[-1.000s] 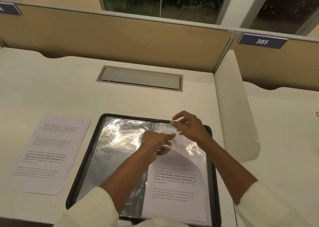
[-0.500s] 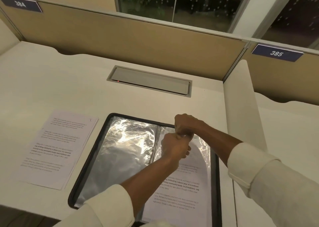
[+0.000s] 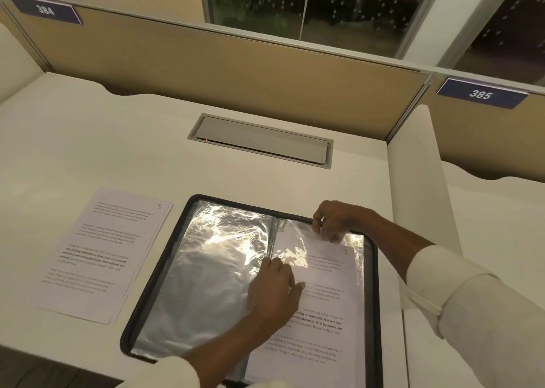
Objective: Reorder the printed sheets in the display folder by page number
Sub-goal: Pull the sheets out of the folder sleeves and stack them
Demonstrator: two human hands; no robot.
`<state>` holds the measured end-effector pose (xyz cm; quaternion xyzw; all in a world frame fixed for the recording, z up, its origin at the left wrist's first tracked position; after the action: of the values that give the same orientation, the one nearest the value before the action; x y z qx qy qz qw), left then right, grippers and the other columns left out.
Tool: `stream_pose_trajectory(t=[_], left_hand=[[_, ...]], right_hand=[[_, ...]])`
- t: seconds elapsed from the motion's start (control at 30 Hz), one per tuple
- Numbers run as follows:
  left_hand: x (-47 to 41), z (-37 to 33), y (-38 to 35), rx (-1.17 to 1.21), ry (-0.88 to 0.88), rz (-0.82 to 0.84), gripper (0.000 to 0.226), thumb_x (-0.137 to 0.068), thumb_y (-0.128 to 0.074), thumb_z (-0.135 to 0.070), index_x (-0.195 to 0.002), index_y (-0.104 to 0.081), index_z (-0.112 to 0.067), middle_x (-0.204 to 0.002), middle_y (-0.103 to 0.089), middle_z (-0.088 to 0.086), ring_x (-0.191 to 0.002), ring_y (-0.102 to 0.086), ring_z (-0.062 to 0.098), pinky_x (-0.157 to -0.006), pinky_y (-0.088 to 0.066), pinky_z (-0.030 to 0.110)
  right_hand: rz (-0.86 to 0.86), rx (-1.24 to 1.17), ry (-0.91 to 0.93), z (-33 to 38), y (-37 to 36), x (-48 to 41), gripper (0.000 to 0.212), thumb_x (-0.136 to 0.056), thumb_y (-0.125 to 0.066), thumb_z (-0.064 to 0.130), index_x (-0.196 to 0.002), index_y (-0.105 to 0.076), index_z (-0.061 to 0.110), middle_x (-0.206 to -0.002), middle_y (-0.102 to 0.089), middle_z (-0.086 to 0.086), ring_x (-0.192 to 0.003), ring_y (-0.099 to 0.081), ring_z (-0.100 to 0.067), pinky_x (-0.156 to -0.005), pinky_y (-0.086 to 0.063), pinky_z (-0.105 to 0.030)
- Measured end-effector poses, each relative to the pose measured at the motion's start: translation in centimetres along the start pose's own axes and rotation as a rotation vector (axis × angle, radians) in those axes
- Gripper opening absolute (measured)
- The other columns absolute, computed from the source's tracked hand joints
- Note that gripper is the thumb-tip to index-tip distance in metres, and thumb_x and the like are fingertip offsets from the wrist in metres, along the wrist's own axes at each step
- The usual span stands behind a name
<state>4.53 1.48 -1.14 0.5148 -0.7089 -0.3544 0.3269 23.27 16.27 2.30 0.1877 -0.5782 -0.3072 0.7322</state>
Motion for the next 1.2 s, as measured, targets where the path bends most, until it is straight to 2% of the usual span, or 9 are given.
stream_pose_trajectory(t=[0.27, 0.33, 0.4, 0.5, 0.7, 0.87, 1.0, 1.1, 1.2], left_hand=[[3.7, 2.3, -2.7, -0.146, -0.152, 0.114, 0.076, -0.098, -0.041, -0.073, -0.151, -0.043, -0.019, -0.172, -0.018, 0.008, -0.159, -0.018, 0.03, -0.128, -0.026, 0.046], [4.2, 2.6, -2.6, -0.155, -0.174, 0.108, 0.078, -0.099, -0.037, -0.075, -0.152, -0.043, -0.018, -0.173, -0.017, 0.009, -0.16, -0.017, 0.031, -0.128, -0.027, 0.048], [4.5, 2.8, -2.8, -0.172, -0.206, 0.045, 0.076, -0.099, -0.04, -0.076, -0.145, -0.05, -0.016, -0.169, -0.03, 0.013, -0.155, -0.032, 0.033, -0.122, -0.039, 0.049], [5.0, 3.0, -3.2, -0.108, -0.207, 0.002, 0.088, -0.097, -0.044, -0.081, -0.151, -0.044, -0.01, -0.174, -0.018, 0.014, -0.161, -0.02, 0.032, -0.125, -0.03, 0.046], [6.5, 3.1, -2.7, -0.105, -0.314, -0.034, 0.118, -0.088, -0.054, -0.086, -0.163, -0.023, -0.001, -0.176, 0.001, 0.018, -0.163, -0.003, 0.036, -0.127, -0.019, 0.051], [7.1, 3.2, -2.5, -0.08, -0.334, 0.013, 0.122, -0.085, -0.057, -0.088, -0.164, -0.023, -0.002, -0.176, 0.005, 0.019, -0.163, 0.002, 0.038, -0.127, -0.025, 0.059], [7.1, 3.1, -2.7, -0.109, -0.351, 0.066, 0.123, -0.084, -0.054, -0.091, -0.165, -0.021, -0.004, -0.176, 0.007, 0.018, -0.163, 0.004, 0.038, -0.125, -0.025, 0.062], [7.1, 3.3, -3.1, -0.123, -0.382, 0.076, 0.122, -0.085, -0.054, -0.09, -0.166, -0.021, -0.005, -0.175, 0.006, 0.019, -0.163, 0.002, 0.039, -0.125, -0.025, 0.064], [7.1, 3.5, -3.3, -0.168, -0.401, 0.07, 0.121, -0.086, -0.051, -0.09, -0.165, -0.022, -0.003, -0.175, 0.002, 0.022, -0.162, -0.003, 0.041, -0.123, -0.027, 0.065]], right_hand=[[0.033, -0.105, -0.023, -0.8, 0.5, -0.9, 0.032, -0.092, -0.06, -0.008, -0.092, -0.083, 0.014, -0.094, -0.079, -0.008, -0.083, -0.077, -0.028, -0.071, -0.064, -0.034], [0.056, -0.099, -0.055, -1.1, 0.3, -1.2, 0.008, -0.091, -0.075, 0.009, -0.089, -0.083, 0.009, -0.088, -0.078, -0.007, -0.074, -0.074, -0.024, -0.071, -0.064, -0.035], [0.107, -0.095, -0.09, -1.4, -0.1, -1.4, 0.034, -0.081, -0.092, 0.031, -0.094, -0.081, 0.001, -0.09, -0.079, -0.008, -0.071, -0.073, -0.024, -0.071, -0.063, -0.035], [0.2, -0.114, -0.146, -1.6, -0.9, -1.4, 0.06, -0.07, -0.099, 0.026, -0.107, -0.07, -0.011, -0.092, -0.077, -0.02, -0.065, -0.061, -0.023, -0.063, -0.055, -0.031], [0.161, 0.021, -0.15, -1.8, -0.8, -2.0, 0.042, -0.064, -0.099, 0.022, -0.093, -0.079, -0.001, -0.092, -0.08, -0.015, -0.071, -0.073, -0.025, -0.07, -0.064, -0.034], [0.054, 0.069, -0.147, -2.9, 1.6, -2.0, 0.029, -0.077, -0.09, 0.024, -0.077, -0.069, 0.004, -0.076, -0.068, -0.011, -0.064, -0.062, -0.021, -0.057, -0.053, -0.027], [-0.097, 0.072, -0.13, -4.2, 3.6, -2.6, 0.03, -0.085, -0.086, 0.032, -0.09, -0.066, 0.01, -0.092, -0.067, 0.0, -0.085, -0.064, -0.02, -0.073, -0.057, -0.033], [-0.329, 0.075, -0.143, -5.3, 5.6, -2.9, 0.039, -0.087, -0.082, 0.042, -0.11, -0.068, 0.014, -0.104, -0.067, 0.001, -0.097, -0.064, -0.022, -0.091, -0.056, -0.041], [-0.591, 0.003, -0.195, -5.9, 7.8, -1.9, 0.03, -0.089, -0.08, 0.041, -0.105, -0.067, 0.019, -0.106, -0.07, -0.004, -0.093, -0.064, -0.026, -0.08, -0.05, -0.036]])
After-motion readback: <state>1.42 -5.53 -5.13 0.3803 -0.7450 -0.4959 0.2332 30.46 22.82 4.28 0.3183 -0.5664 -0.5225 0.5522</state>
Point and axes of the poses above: each hand's wrist, its own x-axis away from the middle knuckle, its own y-axis out of the back of the hand, z = x × y, the point moved 5 cm from there along -x, towards the middle knuckle
